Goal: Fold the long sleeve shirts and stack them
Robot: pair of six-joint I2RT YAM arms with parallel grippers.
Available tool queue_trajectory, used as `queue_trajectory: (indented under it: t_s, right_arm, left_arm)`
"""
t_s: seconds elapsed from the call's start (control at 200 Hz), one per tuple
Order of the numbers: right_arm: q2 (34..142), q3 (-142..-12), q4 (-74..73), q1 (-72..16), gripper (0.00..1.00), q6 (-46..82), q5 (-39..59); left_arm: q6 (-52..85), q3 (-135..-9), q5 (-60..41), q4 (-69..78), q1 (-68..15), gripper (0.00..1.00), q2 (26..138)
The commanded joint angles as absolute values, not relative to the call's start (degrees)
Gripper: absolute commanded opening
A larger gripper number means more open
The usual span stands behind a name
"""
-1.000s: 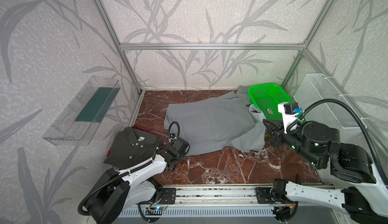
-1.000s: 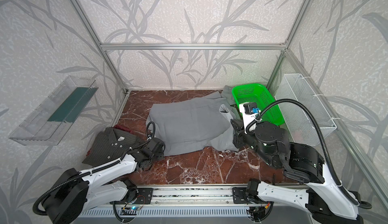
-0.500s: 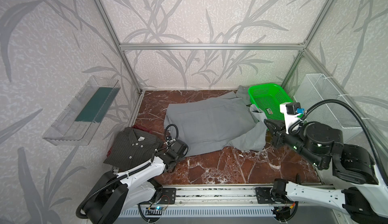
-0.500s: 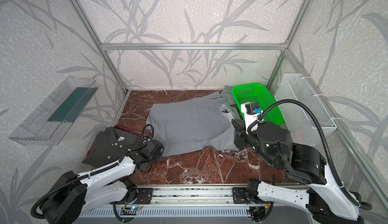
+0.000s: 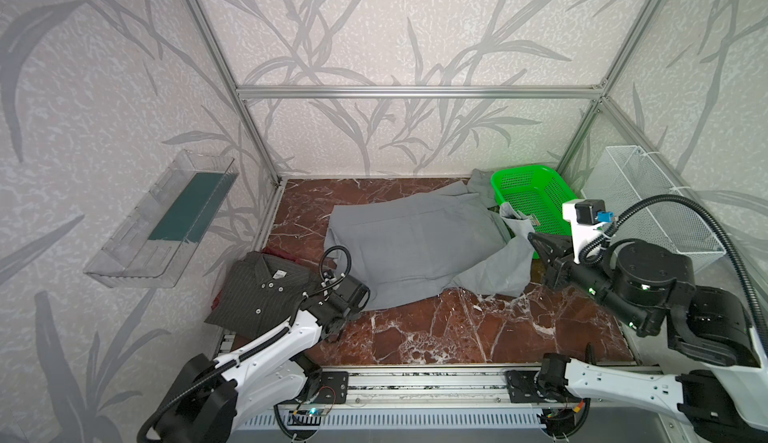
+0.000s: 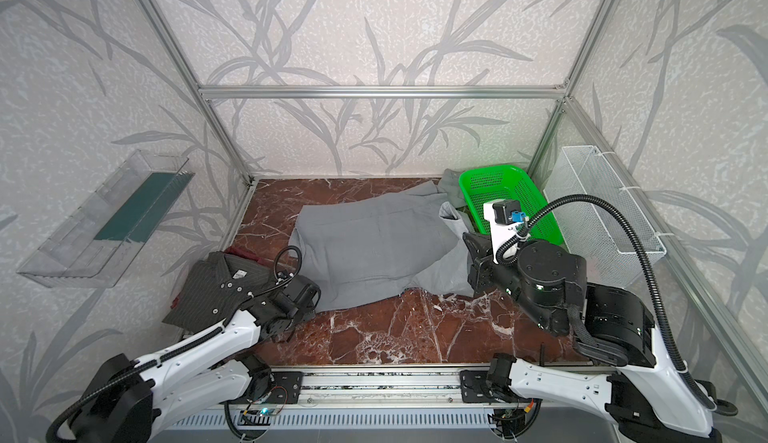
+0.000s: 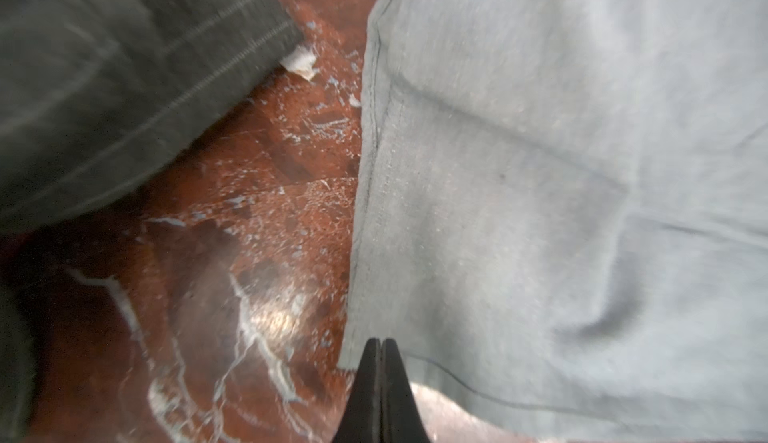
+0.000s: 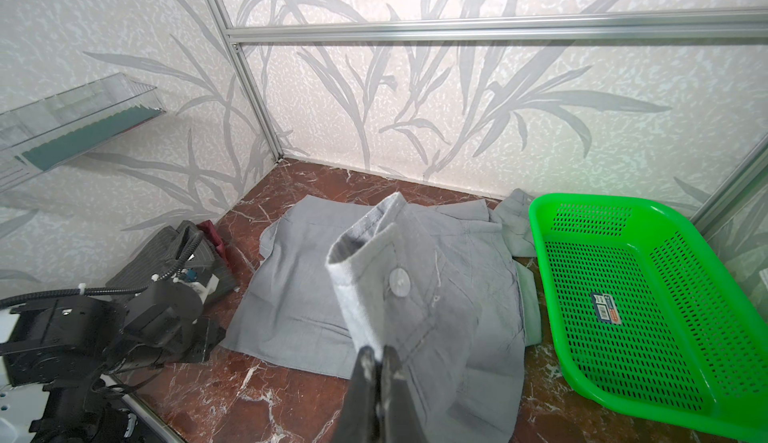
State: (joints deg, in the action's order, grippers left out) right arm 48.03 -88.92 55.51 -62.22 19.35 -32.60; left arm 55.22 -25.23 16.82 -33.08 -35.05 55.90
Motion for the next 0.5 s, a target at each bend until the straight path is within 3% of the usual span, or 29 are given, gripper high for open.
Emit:
queue_trajectory:
  t_s: [0.0, 0.205, 0.26, 0.495]
  right_arm:
    - [48.07, -91.35, 54.46, -62.46, 0.00, 17.13, -34.40]
    - [48.93, -91.48, 53.45, -62.49, 0.00, 16.17, -32.92]
    - [49.04, -90.94, 52.91, -62.49, 0.00, 16.25, -32.45]
    - [49.04, -90.53, 52.74, -62.49, 0.00, 16.94, -30.94]
  left_arm:
    - [56.48, -27.38, 17.06, -41.74, -34.93, 0.00, 51.78]
    - [53.57, -28.85, 12.56, -43.62, -34.83, 0.00, 52.44]
    - [53.52, -28.32, 11.21, -41.77, -34.85, 0.21, 54.67]
    - [52.03, -27.98, 13.50, -38.38, -32.53, 0.57, 57.38]
